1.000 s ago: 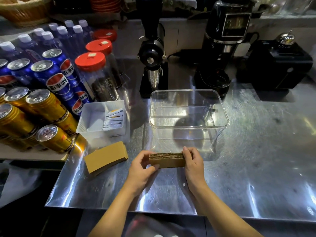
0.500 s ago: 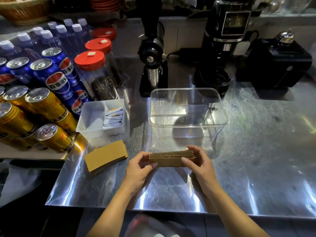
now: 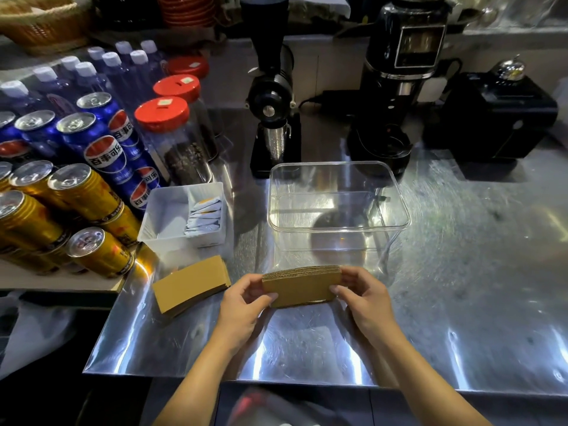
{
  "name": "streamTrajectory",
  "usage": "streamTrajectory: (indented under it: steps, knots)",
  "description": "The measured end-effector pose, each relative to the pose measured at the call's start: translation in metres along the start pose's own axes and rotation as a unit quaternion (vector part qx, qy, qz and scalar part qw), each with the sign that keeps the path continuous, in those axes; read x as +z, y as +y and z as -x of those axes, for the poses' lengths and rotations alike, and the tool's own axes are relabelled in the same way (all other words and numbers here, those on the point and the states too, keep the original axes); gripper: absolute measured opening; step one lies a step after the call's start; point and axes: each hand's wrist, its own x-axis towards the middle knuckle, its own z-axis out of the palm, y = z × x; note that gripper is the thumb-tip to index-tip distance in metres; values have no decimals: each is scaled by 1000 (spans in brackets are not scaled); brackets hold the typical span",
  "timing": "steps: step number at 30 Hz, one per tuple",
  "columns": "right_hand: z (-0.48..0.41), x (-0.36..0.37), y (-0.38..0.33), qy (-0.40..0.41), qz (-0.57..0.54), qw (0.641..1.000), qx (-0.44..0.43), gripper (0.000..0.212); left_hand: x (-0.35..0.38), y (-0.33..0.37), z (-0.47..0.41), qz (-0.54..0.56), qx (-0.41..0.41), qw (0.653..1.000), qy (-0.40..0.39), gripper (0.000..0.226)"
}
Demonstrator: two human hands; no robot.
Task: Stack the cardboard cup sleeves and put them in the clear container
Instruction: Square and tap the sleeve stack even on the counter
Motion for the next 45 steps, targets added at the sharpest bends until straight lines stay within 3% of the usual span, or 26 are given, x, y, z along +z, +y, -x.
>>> streamTrajectory:
  steps: [5, 12, 16, 25, 32, 38, 42, 45]
  knots:
    - [-12, 23, -23, -27, -29, 999, -12, 41, -22, 12, 1, 11, 10, 999, 48, 28]
    - [-30, 82, -56, -138, -48, 989, 2, 27, -71, 20, 6, 70, -23, 986, 151, 24]
    - [-38, 121, -69, -182, -52, 980, 65, 15, -98, 21, 3, 121, -71, 966, 215, 26]
    - [-43, 170, -70, -214, -17, 964, 159, 26, -130, 9, -4, 74, -137, 945, 287, 28]
    - [-44, 171, -62, -189, 14, 967, 172, 16, -122, -2, -7, 16, -164, 942, 294, 36]
    - [-46, 167, -54, -185, 94, 964, 166, 30, -124, -10, -8, -89, -189, 931, 299, 47]
    - [-49, 169, -55, -212, 123, 952, 182, 36, -131, -10, -12, -67, -251, 931, 255, 74]
    - [-55, 177, -60, -258, 160, 933, 193, 30, -132, -3, -16, -44, -270, 938, 215, 66]
